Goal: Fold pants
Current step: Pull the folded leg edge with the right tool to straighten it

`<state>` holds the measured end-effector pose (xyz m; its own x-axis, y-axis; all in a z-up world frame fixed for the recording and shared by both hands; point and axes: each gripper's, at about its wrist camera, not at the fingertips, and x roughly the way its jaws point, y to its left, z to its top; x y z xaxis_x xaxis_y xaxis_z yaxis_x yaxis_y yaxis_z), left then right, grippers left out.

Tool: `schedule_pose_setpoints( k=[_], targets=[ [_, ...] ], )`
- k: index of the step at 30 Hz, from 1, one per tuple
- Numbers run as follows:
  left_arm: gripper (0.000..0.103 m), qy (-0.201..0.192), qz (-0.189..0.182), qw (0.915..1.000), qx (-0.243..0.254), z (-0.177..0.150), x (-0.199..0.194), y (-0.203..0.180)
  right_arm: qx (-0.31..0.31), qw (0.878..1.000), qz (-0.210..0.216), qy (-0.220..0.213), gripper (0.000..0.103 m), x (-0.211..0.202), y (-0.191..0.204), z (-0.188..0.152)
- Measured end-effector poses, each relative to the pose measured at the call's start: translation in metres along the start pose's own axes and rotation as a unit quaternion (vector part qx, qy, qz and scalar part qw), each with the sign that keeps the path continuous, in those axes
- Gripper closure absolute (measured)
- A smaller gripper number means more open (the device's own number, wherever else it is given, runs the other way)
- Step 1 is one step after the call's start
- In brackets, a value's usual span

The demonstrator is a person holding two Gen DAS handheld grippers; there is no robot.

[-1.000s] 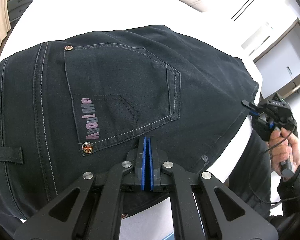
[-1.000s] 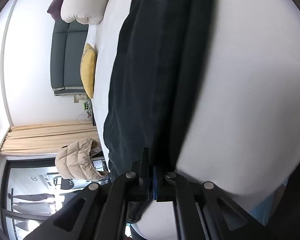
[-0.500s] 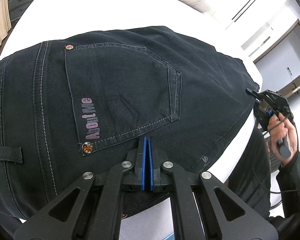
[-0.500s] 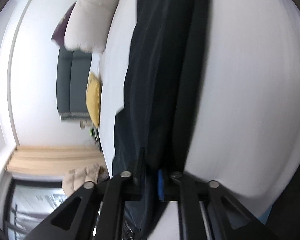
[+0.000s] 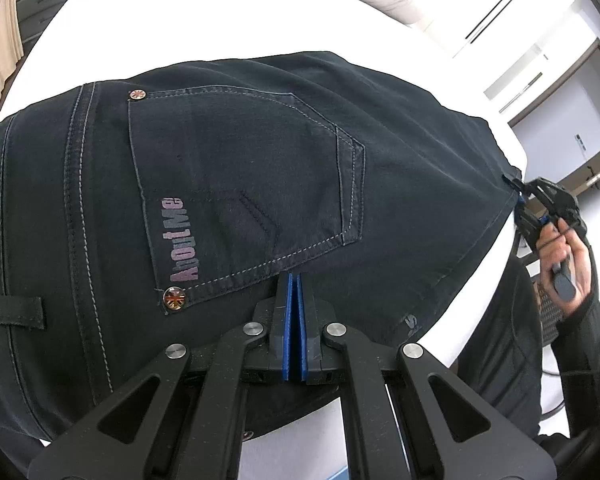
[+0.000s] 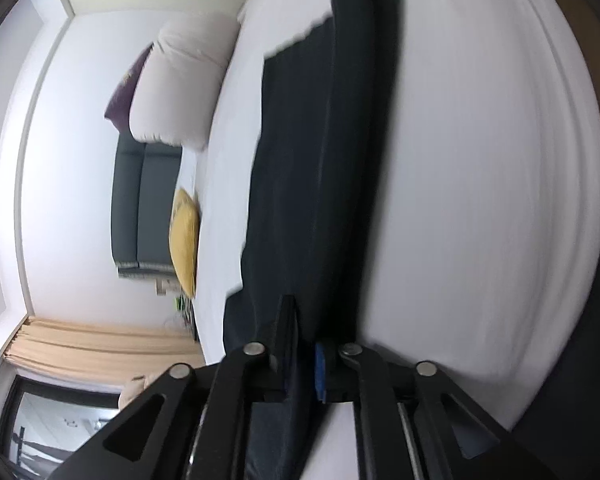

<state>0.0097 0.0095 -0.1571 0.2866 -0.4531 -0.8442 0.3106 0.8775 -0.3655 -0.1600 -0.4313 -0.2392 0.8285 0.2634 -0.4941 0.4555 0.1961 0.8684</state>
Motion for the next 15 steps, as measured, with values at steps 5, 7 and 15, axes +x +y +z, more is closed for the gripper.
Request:
schedule_pose_setpoints(
  k=[5, 7, 15],
  targets=[
    [0.101, 0.0, 0.0, 1.0, 0.001, -0.001, -0.001, 0.001, 0.005, 0.999, -0.019, -0.028, 0.103, 0.0, -0.008, 0.039],
    [0.101, 0.0, 0.0, 1.0, 0.002, -0.001, -0.001, 0.001, 0.026, 0.999, -0.013, -0.044, 0.103, -0.003, -0.016, 0.053],
    [0.101, -0.004, -0.003, 1.0, -0.001, -0.003, 0.001, 0.002, 0.022, 0.991, -0.039, -0.127, 0.09, -0.034, -0.01, 0.074]
  ],
)
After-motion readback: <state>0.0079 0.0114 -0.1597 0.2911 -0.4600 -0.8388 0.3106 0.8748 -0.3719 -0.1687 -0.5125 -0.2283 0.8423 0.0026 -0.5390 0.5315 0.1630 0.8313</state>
